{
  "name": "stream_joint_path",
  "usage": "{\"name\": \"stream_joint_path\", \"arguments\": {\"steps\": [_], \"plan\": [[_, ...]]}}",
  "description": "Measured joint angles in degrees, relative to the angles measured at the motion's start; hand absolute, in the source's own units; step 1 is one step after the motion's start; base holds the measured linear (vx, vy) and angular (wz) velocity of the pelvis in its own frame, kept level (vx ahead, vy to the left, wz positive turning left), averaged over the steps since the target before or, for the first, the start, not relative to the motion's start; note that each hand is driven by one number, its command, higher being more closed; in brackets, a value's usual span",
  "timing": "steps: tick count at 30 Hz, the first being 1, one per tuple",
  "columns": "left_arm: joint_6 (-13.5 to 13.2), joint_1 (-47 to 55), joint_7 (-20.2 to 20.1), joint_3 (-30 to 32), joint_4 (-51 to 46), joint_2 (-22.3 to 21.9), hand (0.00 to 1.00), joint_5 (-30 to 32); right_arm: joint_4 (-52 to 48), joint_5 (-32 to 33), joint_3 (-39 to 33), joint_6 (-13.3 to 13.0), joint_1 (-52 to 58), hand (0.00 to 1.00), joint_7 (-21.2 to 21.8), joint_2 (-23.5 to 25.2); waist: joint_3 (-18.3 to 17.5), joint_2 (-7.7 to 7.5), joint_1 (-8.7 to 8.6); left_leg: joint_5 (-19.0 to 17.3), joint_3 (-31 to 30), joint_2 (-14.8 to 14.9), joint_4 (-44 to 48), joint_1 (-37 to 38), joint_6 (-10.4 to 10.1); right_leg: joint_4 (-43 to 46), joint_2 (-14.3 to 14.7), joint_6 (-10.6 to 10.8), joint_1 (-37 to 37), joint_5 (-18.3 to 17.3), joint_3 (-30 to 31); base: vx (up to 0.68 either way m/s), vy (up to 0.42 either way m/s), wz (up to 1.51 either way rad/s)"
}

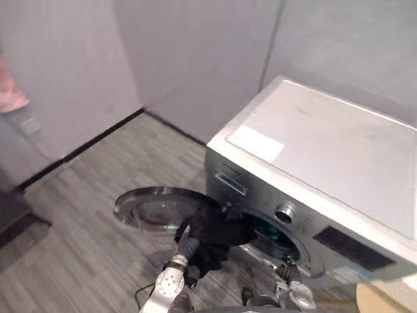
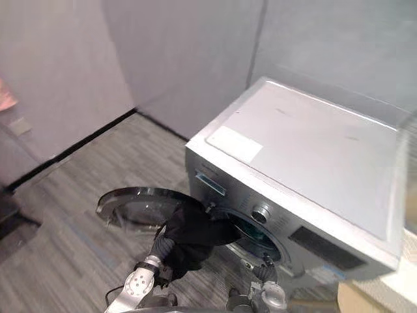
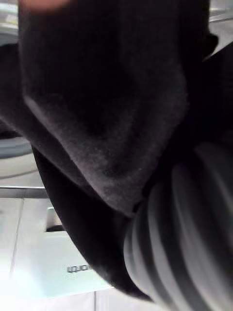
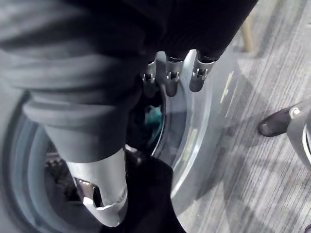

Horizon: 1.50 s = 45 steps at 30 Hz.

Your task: Pick up the laundry basket with both hands and put the clothes into the washing machine.

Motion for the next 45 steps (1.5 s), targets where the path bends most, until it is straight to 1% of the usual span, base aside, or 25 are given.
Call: {"name": "stream_joint_path", "arguments": {"steps": [1,2,3,4,5,7,8,10,12,13,14,16,18,20,21,22,23,24,27,32,37,39,42,44,45], "plan": [[0.0,0.2,0.0,0.1,0.0,-0.1,1.00,0.0,0.7,0.0,0.3,0.1,-0.6,0.00,0.0,-0.3,0.0,0.27,-0.18,-0.1,2.3,0.3,-0.5,0.1,0.0,-0.7,-0.4,-1.4,-1.2,0.9,-1.0,-0.18,0.109,-1.44],[0.0,0.6,0.0,0.3,0.0,-0.2,1.00,-0.1,2.0,-0.2,1.3,0.3,-1.3,0.00,0.0,-0.9,0.1,0.95,-0.04,-0.3,5.9,1.3,-1.8,0.3,0.2,-0.6,-1.1,-4.9,-3.5,2.6,-6.4,-0.14,0.046,-1.68],[0.0,0.8,0.0,1.2,0.0,-0.2,1.00,-0.2,2.5,-0.6,1.9,0.7,-2.1,0.00,0.0,-1.4,0.3,1.51,0.27,-0.2,8.8,2.3,-2.4,0.6,0.0,0.7,-1.7,-7.2,-5.4,4.1,-15.5,-0.12,0.007,-1.60],[0.1,0.9,0.0,1.9,0.0,-0.1,1.00,-0.2,2.5,-0.7,2.3,1.0,-2.4,0.00,-0.1,-1.8,0.3,1.58,0.11,-0.2,10.2,2.7,-2.5,0.8,0.0,0.8,-2.3,-7.9,-5.9,3.9,-20.6,-0.04,-0.045,-1.39],[0.4,0.5,0.0,2.4,0.0,-0.3,1.00,-0.2,2.5,-1.3,2.2,1.1,-2.7,0.00,-0.2,-2.6,0.4,1.84,-0.40,-0.2,12.3,3.6,-2.6,1.3,-0.1,0.7,-4.0,-8.5,-6.1,3.7,-29.0,-0.01,-0.043,-0.94],[0.4,0.5,0.0,3.2,0.0,-0.8,1.00,-0.2,2.5,-2.5,2.3,1.1,-2.7,0.00,-0.2,-3.9,0.6,3.43,-0.10,-1.0,14.9,4.5,-3.6,3.0,-1.4,0.7,-5.5,-10.8,-5.6,3.6,-38.9,0.04,-0.017,-1.31],[0.4,0.5,0.0,4.2,0.0,-0.8,1.00,-0.2,2.5,-3.0,2.8,1.2,-2.8,0.00,-0.2,-4.5,0.8,4.12,0.39,-1.5,15.5,5.2,-3.9,3.8,-2.2,-0.1,-5.1,-10.2,-5.2,3.9,-41.7,0.06,-0.035,-1.40],[0.5,0.4,0.0,4.9,0.0,-0.6,1.00,-0.2,2.4,-3.3,2.8,1.2,-2.8,0.00,-0.2,-4.7,0.5,4.65,0.29,-2.7,15.5,6.7,-3.8,5.2,-3.2,-0.8,-2.2,-8.3,-5.2,4.2,-39.0,0.16,-0.101,-1.07],[0.5,0.3,0.0,5.5,0.0,-0.9,1.00,-0.3,1.9,-3.7,2.8,1.2,-2.6,0.00,-0.2,-5.2,0.2,5.47,0.15,-3.9,16.5,9.8,-1.5,6.5,-4.1,0.1,0.6,-8.2,-4.8,2.8,-37.7,0.25,-0.118,-0.76],[0.9,-0.5,-0.2,5.6,0.1,-1.3,1.00,-0.4,1.9,-3.9,2.8,1.1,-2.4,0.00,-0.3,-5.4,0.6,5.48,0.09,-3.6,15.7,12.0,4.2,6.0,-4.2,1.3,1.6,-8.4,-4.3,1.2,-37.3,0.32,-0.185,-0.39],[1.2,-1.2,-0.1,5.6,0.3,-2.2,1.00,-0.6,2.0,-3.9,2.7,1.1,-2.0,0.00,-0.7,-5.7,0.8,4.83,0.06,-2.2,13.5,13.4,11.8,3.5,-2.6,1.6,2.0,-8.4,-2.9,1.2,-37.1,0.31,-0.205,-0.32],[1.8,0.0,-0.1,5.3,0.5,-3.1,1.00,-1.0,2.0,-3.9,2.7,1.0,-1.8,0.00,-1.4,-6.4,1.9,4.11,0.15,1.5,9.8,14.2,22.4,0.0,-1.8,0.7,1.8,-8.5,0.4,0.8,-35.5,0.26,-0.135,-0.30],[2.2,1.7,-0.1,4.2,0.5,-3.0,1.00,-1.0,2.0,-3.8,2.1,1.0,-2.0,0.00,-1.8,-6.9,2.4,3.85,0.87,-2.1,5.5,12.2,26.6,-3.5,-1.7,-0.2,0.9,-8.6,2.1,0.3,-34.3,0.21,-0.019,-0.28],[2.7,3.0,-0.2,3.8,0.7,-3.0,1.00,-1.0,2.3,-3.8,2.0,0.9,-2.2,0.00,-2.3,-6.4,2.6,3.56,1.05,-3.3,1.7,8.2,20.3,-5.7,-1.7,-0.8,-0.1,-8.3,3.5,0.4,-34.2,0.17,0.039,-0.11],[2.7,3.0,-0.2,3.7,0.9,-3.0,1.00,-1.0,2.4,-3.8,2.0,0.9,-2.3,0.00,-2.3,-6.3,2.7,3.53,1.35,-3.2,0.9,7.4,17.4,-5.7,-1.7,-0.9,-0.2,-8.1,3.8,0.6,-34.3,0.11,0.065,-0.14],[2.8,3.1,-0.3,3.3,1.1,-3.0,1.00,-0.9,2.4,-3.8,2.0,0.9,-2.3,0.00,-2.3,-6.3,2.6,3.57,1.86,-2.4,0.3,6.6,12.3,-5.3,-2.0,-0.8,-0.1,-7.8,4.1,0.8,-34.4,0.08,0.098,-0.19],[2.8,3.2,-0.3,2.9,1.1,-2.9,1.00,-0.9,2.3,-3.8,2.0,0.7,-2.3,0.00,-2.3,-6.4,2.5,4.38,2.00,3.9,-0.3,6.0,6.6,-5.1,-0.8,-0.9,0.8,-6.9,4.3,0.6,-34.4,0.10,0.142,-0.15],[2.8,2.9,-0.2,2.8,1.2,-2.5,1.00,-1.0,2.5,-3.8,2.0,0.6,-2.5,0.00,-2.3,-6.0,2.6,4.93,1.96,2.5,-0.7,6.1,5.4,-4.2,-1.4,-1.1,1.2,-5.8,4.9,-0.1,-34.4,0.09,0.148,0.07],[2.8,2.1,0.0,3.5,1.2,-1.0,1.00,-1.0,3.2,-3.8,1.9,0.3,-1.6,0.00,-2.3,-4.1,2.7,1.71,2.04,2.9,-0.9,3.0,-0.5,-2.1,-0.7,-3.0,-1.4,-4.2,6.0,0.8,-35.6,0.04,0.151,0.31],[2.8,3.3,0.1,4.6,1.2,-0.4,1.00,-1.0,4.2,-3.8,2.0,0.3,-0.6,0.00,-2.0,-4.0,2.2,2.34,2.07,2.9,-0.9,0.0,-3.6,0.9,-0.3,-3.7,-3.6,-2.5,8.0,0.5,-35.7,0.02,0.085,0.06],[2.8,4.1,0.1,4.6,1.2,-0.4,1.00,-1.0,4.2,-3.9,2.0,0.3,-0.6,0.00,-1.1,-4.0,2.0,2.53,2.30,3.2,-2.2,-0.6,-3.8,1.4,0.1,-3.5,-4.0,-1.9,8.9,0.2,-36.9,0.06,0.004,0.13],[2.8,4.4,0.1,4.6,1.2,-0.5,1.00,-1.0,4.2,-3.9,2.0,0.3,-0.6,0.00,-1.1,-4.2,2.0,2.40,2.26,2.9,-2.5,-0.6,-1.7,1.2,0.4,-0.1,-4.5,-1.6,8.5,-1.8,-37.6,0.07,-0.007,0.21],[2.8,3.5,0.1,5.3,1.2,-0.6,1.00,-1.2,4.7,-3.8,2.0,0.2,-1.6,0.00,-1.1,-4.1,3.0,1.35,2.34,-0.4,-2.9,0.1,9.6,-4.2,0.9,14.7,-7.4,-1.6,2.7,-8.5,-37.6,-0.02,-0.008,0.21],[2.8,1.2,0.2,6.7,0.9,-0.6,1.00,-2.3,4.7,-3.8,2.0,0.1,-3.4,0.00,-1.2,-4.4,4.6,0.68,2.47,-5.6,-3.6,0.8,19.2,-9.9,1.0,25.9,-9.1,-2.0,-3.0,-14.3,-37.3,-0.12,-0.028,0.15],[2.8,0.6,0.3,6.8,0.9,-0.6,1.00,-2.4,4.6,-3.8,2.0,0.1,-3.7,0.00,-1.2,-4.5,5.0,0.64,2.55,-7.2,-3.6,1.2,21.4,-11.3,1.0,28.5,-9.4,-2.1,-4.5,-15.6,-37.2,-0.12,-0.022,0.12]]}}
